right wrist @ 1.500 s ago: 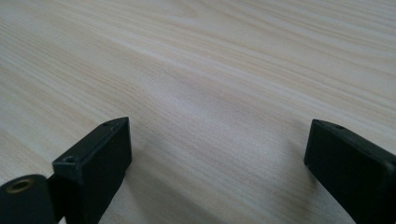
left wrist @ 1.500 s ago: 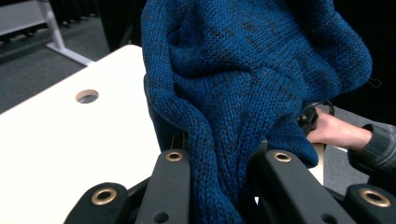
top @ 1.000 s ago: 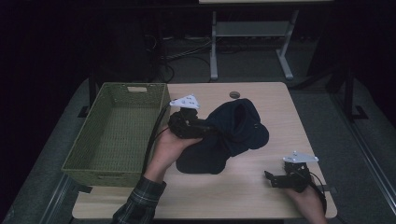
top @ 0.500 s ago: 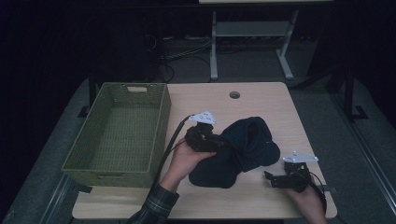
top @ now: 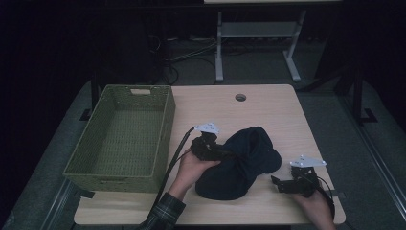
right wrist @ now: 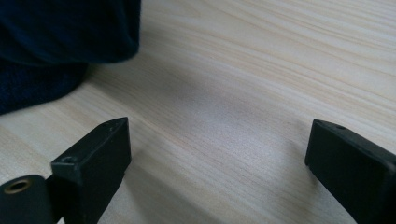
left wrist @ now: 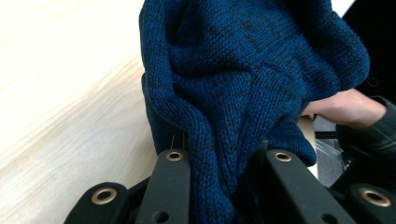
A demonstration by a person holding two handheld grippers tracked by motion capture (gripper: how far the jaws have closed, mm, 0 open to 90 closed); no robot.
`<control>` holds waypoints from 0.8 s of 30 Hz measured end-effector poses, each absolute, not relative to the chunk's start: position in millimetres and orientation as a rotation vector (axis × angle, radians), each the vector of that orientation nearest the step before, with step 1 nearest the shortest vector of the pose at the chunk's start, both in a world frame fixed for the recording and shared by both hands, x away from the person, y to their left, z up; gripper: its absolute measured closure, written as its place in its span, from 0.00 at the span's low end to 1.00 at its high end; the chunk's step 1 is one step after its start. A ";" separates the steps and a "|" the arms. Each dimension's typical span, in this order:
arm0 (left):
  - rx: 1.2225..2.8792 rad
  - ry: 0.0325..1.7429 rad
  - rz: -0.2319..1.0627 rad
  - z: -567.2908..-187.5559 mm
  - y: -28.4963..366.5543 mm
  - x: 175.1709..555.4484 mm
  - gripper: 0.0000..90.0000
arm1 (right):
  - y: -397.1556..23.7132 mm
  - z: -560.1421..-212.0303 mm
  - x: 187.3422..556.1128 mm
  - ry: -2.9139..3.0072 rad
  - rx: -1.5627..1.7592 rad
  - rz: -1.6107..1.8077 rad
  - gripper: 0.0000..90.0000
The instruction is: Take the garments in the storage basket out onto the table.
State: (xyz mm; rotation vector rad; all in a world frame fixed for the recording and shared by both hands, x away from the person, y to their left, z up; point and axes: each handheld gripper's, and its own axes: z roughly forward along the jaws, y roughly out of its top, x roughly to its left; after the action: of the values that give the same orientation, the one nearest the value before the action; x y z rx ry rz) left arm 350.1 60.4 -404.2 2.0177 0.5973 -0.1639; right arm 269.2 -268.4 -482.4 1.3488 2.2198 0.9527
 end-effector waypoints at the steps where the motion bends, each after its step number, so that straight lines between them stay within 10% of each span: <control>1: 2.019 0.603 -0.163 -406.9 61.3 351.4 0.86 | -268.5 -482.4 269.1 2.221 1.349 0.950 0.07; 24: 2.107 0.738 -0.007 -443.6 74.9 369.4 0.73 | -268.6 -482.5 269.2 2.222 1.346 0.949 0.07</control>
State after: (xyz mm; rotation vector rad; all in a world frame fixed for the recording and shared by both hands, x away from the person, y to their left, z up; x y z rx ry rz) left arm 369.4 74.9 -443.6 2.1066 0.7385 -0.0069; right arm 269.2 -268.6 -482.5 1.3462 2.2217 0.9489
